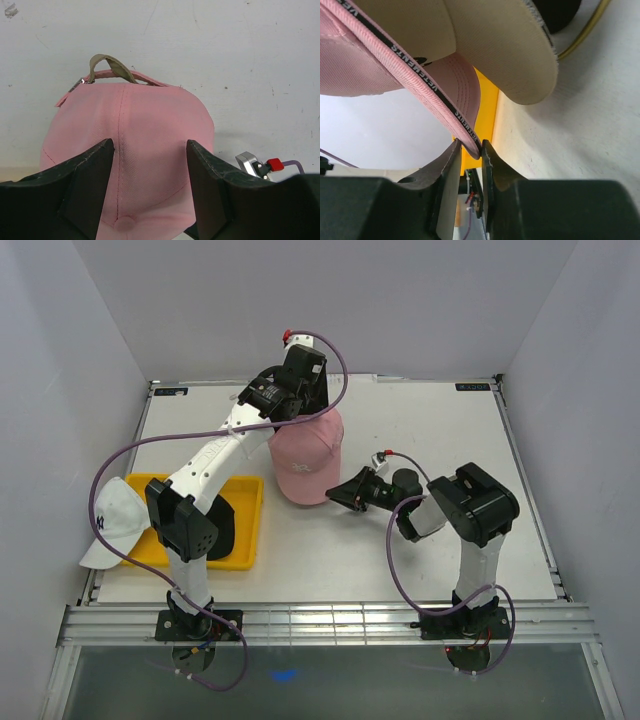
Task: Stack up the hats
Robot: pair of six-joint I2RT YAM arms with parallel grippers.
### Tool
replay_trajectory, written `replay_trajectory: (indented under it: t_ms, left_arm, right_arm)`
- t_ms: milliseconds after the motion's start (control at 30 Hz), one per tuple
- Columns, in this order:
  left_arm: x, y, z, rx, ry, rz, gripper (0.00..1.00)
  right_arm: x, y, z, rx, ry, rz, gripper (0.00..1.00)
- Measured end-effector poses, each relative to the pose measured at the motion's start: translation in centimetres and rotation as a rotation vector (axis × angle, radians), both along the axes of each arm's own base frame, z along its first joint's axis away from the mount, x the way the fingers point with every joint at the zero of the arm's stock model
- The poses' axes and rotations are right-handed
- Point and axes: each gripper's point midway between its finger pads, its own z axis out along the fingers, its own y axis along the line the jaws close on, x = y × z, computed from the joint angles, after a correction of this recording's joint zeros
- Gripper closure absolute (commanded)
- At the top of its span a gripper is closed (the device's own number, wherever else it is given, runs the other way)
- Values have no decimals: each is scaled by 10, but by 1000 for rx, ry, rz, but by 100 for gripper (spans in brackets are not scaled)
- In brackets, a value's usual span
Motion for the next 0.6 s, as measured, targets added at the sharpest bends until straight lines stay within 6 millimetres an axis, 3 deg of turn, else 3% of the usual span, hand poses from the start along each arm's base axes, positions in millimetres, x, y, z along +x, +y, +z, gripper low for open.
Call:
replay_trajectory:
  t_ms: [233, 600]
  left_arm:
    - [-1, 1, -9, 12, 16, 0, 30]
    - [0, 0, -14, 11, 18, 3, 30]
  right_arm:
    - [5, -13, -20, 35, 126, -53, 90]
    - [8, -11, -24, 41, 184, -40, 91]
